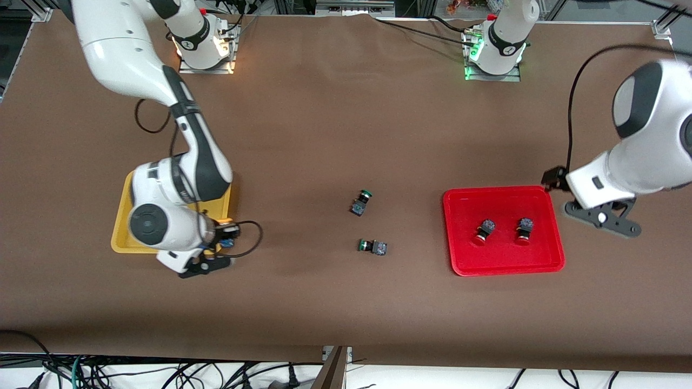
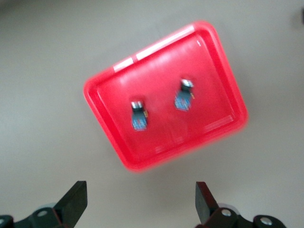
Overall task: Place red and yellow buttons in trays
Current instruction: 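Release the yellow button in the tray while the left gripper withdraws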
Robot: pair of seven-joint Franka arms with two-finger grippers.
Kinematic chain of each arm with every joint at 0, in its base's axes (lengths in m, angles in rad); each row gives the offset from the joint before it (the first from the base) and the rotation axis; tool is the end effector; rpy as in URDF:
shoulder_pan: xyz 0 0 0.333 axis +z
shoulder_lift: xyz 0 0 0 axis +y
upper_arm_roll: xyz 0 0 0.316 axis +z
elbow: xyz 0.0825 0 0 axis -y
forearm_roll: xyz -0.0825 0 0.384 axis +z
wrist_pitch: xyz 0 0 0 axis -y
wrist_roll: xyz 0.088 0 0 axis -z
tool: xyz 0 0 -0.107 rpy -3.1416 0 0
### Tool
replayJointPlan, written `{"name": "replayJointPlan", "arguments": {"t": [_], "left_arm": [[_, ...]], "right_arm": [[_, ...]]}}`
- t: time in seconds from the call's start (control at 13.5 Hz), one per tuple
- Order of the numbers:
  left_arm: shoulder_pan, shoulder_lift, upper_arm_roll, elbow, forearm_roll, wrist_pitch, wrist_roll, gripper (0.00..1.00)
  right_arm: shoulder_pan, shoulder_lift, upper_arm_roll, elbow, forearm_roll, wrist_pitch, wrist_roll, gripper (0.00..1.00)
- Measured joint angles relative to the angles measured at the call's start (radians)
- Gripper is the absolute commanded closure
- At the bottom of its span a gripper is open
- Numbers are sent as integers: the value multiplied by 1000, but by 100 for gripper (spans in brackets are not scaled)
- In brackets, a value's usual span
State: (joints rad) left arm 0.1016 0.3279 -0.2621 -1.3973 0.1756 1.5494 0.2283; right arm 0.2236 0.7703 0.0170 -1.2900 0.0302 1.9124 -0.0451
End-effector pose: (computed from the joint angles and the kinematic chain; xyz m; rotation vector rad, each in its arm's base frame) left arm 0.6364 -0.0597 0.5134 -2.9869 0.5948 0.2563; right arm 0.7074 0.1729 0.2759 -3.0794 -0.4176 0.2350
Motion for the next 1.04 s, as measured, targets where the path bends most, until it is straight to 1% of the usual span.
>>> {"name": "replayJointPlan", "arguments": {"t": [0.15, 0.3, 0.52, 0.59, 0.67, 0.74, 0.81, 0.96, 1.04], "left_arm": [[-3, -17, -21, 62, 0, -104, -2, 0], [-3, -19, -23, 88, 0, -164, -2, 0], [3, -30, -17, 96, -8, -182, -3, 0], [4, -46, -6, 93, -30, -188, -5, 0], [2, -69, 18, 80, -57, -190, -9, 0], [1, -101, 50, 52, -89, -178, -17, 0], [1, -145, 82, 0, -118, -141, -34, 0], [-2, -244, 131, -136, -134, -40, -67, 0], [-16, -279, 159, -188, -136, -13, -73, 0]], "right_arm": [[-43, -49, -1, -110, 0, 1, -49, 76], [-85, -74, -4, -189, 0, 3, -102, 76], [-130, -82, -23, -276, 0, 41, -156, 76], [-137, -82, -27, -296, 0, 55, -161, 74], [-140, -82, -28, -314, 0, 75, -164, 61], [-139, -82, -28, -328, 0, 94, -164, 37], [-139, -82, -28, -340, 0, 109, -164, 0], [-140, -83, -29, -344, 0, 120, -161, 0], [-142, -89, -33, -341, 0, 125, -161, 0]]}}
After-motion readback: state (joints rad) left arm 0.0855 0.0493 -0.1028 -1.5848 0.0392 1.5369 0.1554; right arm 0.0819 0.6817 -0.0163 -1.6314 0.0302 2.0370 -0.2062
